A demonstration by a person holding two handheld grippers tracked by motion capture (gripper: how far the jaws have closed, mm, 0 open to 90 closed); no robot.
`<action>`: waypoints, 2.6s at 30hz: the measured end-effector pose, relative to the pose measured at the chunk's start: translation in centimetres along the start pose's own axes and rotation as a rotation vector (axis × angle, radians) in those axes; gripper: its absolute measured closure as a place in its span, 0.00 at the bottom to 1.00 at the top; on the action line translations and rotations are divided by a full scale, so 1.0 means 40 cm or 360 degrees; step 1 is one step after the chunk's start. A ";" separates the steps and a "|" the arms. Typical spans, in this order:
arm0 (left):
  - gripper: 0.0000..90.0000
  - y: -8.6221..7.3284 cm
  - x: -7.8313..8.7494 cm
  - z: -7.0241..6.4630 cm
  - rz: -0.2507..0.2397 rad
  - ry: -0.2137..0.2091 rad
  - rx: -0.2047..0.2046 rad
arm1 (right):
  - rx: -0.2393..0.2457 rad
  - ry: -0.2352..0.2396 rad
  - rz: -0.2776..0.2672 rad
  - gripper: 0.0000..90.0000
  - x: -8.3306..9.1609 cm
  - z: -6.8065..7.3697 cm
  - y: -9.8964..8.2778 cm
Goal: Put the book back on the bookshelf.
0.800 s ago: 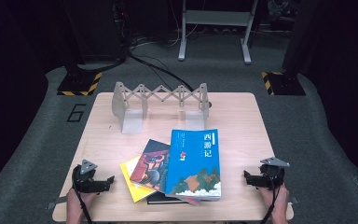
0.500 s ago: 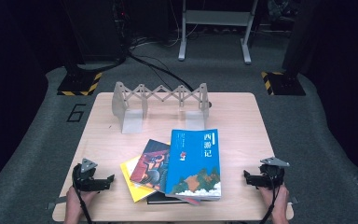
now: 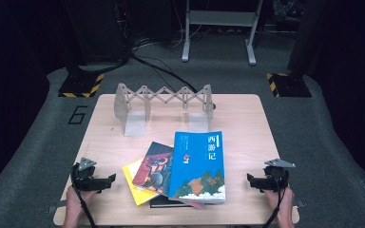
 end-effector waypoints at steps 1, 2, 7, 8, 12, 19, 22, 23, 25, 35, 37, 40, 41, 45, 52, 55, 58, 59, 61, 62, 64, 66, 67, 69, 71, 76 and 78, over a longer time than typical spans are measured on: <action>0.00 0.007 0.006 -0.005 -0.0011 -0.0011 -0.0001 | -0.0007 0.0024 -0.0011 0.00 0.007 0.004 0.006; 0.00 0.015 0.013 -0.011 -0.0013 -0.0032 0.0005 | -0.0007 0.0024 -0.0011 0.00 0.007 0.004 0.006; 0.01 0.052 0.036 -0.052 -0.0049 -0.0083 -0.0029 | -0.0001 0.0091 -0.0076 0.00 0.040 0.031 0.041; 0.01 0.059 0.039 -0.062 -0.0048 -0.0101 -0.0040 | 0.0023 0.0104 -0.0081 0.00 0.048 0.040 0.053; 0.01 0.082 0.050 -0.097 -0.0051 -0.0120 -0.0096 | 0.0055 0.0160 -0.0114 0.00 0.066 0.060 0.082; 0.01 0.118 0.064 -0.153 -0.0055 -0.0183 -0.0165 | 0.0083 0.0261 -0.0196 0.01 0.108 0.094 0.151; 0.01 0.129 0.058 -0.179 -0.0039 -0.0211 -0.0185 | 0.0133 0.0261 -0.0192 0.01 0.116 0.111 0.174; 0.01 0.132 0.055 -0.185 -0.0034 -0.0221 -0.0197 | 0.0146 0.0291 -0.0206 0.01 0.121 0.128 0.192; 0.01 0.139 0.045 -0.206 -0.0009 -0.0246 -0.0226 | 0.0167 0.0318 -0.0205 0.01 0.120 0.140 0.205; 0.02 0.147 -0.015 -0.295 0.0099 -0.0354 -0.0364 | 0.0287 0.0482 -0.0118 0.04 0.058 0.237 0.257; 0.03 0.147 -0.026 -0.303 0.0124 -0.0370 -0.0377 | 0.0293 0.0512 -0.0099 0.05 0.044 0.248 0.260; 0.04 0.145 -0.040 -0.309 0.0153 -0.0399 -0.0381 | 0.0272 0.0554 -0.0074 0.07 0.031 0.257 0.261; 0.06 0.143 -0.046 -0.311 0.0154 -0.0417 -0.0373 | 0.0266 0.0584 -0.0062 0.09 0.023 0.260 0.261; 0.11 0.136 -0.062 -0.320 0.0188 -0.0461 -0.0375 | 0.0229 0.0625 -0.0050 0.12 0.014 0.264 0.262; 0.17 0.135 -0.068 -0.327 0.0209 -0.0543 -0.0371 | 0.0181 0.0656 -0.0031 0.13 0.009 0.261 0.261; 0.17 0.134 -0.070 -0.326 0.0209 -0.0551 -0.0346 | 0.0180 0.0644 -0.0039 0.13 0.010 0.263 0.261; 0.17 0.133 -0.070 -0.328 0.0207 -0.0546 -0.0339 | 0.0180 0.0619 -0.0050 0.13 0.010 0.267 0.262; 0.17 0.133 -0.071 -0.328 0.0202 -0.0542 -0.0337 | 0.0180 0.0609 -0.0051 0.13 0.009 0.268 0.262; 0.17 0.132 -0.072 -0.329 0.0194 -0.0539 -0.0331 | 0.0162 0.0602 -0.0055 0.13 0.009 0.272 0.263; 0.16 0.133 -0.073 -0.329 0.0194 -0.0539 -0.0332 | 0.0154 0.0598 -0.0058 0.13 0.006 0.275 0.265; 0.16 0.133 -0.072 -0.328 0.0201 -0.0537 -0.0341 | 0.0154 0.0585 -0.0061 0.13 0.002 0.281 0.270; 0.16 0.133 -0.071 -0.328 0.0215 -0.0544 -0.0335 | 0.0124 0.0584 -0.0052 0.13 -0.001 0.290 0.276; 0.16 0.133 -0.071 -0.328 0.0215 -0.0545 -0.0334 | 0.0137 0.0581 -0.0065 0.13 -0.006 0.294 0.281; 0.16 0.132 -0.072 -0.329 0.0208 -0.0546 -0.0320 | 0.0152 0.0572 -0.0064 0.13 -0.006 0.295 0.283; 0.16 0.131 -0.072 -0.328 0.0203 -0.0549 -0.0313 | 0.0198 0.0592 -0.0072 0.13 0.006 0.296 0.273; 0.16 0.130 -0.073 -0.325 0.0204 -0.0563 -0.0300 | 0.0279 0.0623 -0.0055 0.13 0.037 0.299 0.248; 0.16 0.129 -0.073 -0.325 0.0194 -0.0560 -0.0299 | 0.0316 0.0644 -0.0043 0.10 0.049 0.303 0.236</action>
Point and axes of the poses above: each handheld gripper's, and its own axes: x roughly backward along the jaws, y roughly out of its top, z roughly to its left, the point moved 2 cm from there along -x, roughly forward along the jaws, and after that the axes turned 9 degrees about x, right-handed, at the moved point
